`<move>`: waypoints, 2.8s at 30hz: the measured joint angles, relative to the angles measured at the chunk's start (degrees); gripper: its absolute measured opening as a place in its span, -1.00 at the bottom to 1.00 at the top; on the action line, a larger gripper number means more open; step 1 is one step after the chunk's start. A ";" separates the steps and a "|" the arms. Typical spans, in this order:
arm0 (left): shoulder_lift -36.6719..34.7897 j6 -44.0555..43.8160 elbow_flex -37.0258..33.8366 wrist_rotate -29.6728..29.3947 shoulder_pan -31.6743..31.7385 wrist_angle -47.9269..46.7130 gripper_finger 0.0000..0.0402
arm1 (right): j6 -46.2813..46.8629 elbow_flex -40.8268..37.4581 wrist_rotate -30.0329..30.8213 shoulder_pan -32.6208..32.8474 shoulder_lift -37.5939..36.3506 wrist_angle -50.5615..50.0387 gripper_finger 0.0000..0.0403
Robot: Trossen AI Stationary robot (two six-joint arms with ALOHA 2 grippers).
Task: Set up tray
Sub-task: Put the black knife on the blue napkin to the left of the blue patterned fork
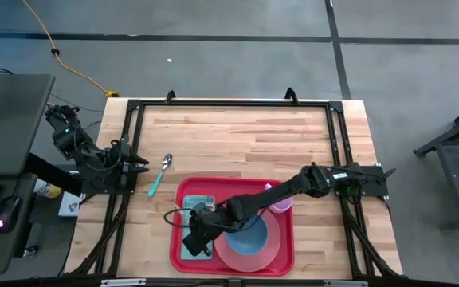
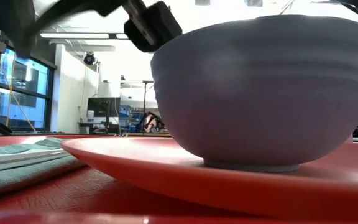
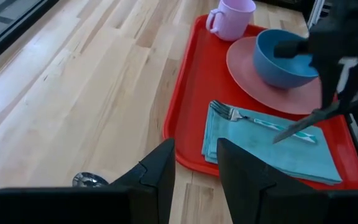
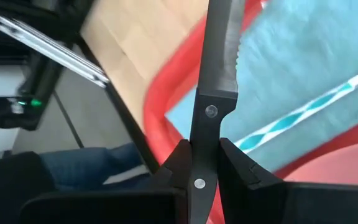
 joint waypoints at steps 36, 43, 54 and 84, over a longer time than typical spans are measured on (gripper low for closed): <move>-0.01 -1.97 -0.01 -1.56 0.01 7.17 -0.25 | 0.52 -0.04 -2.28 -4.27 5.77 -1.80 -0.87; 0.00 -1.97 0.00 -1.51 0.00 7.15 -0.25 | 0.95 -0.02 -0.94 -4.16 6.26 -1.66 -0.87; -0.01 -1.97 -0.01 -1.08 0.02 7.13 -0.25 | 1.15 -0.04 0.45 -4.16 6.24 -2.45 -0.47; -0.02 -1.99 -0.01 -0.27 0.02 6.80 -0.25 | -17.50 0.00 18.86 -8.22 -5.03 -4.17 -0.44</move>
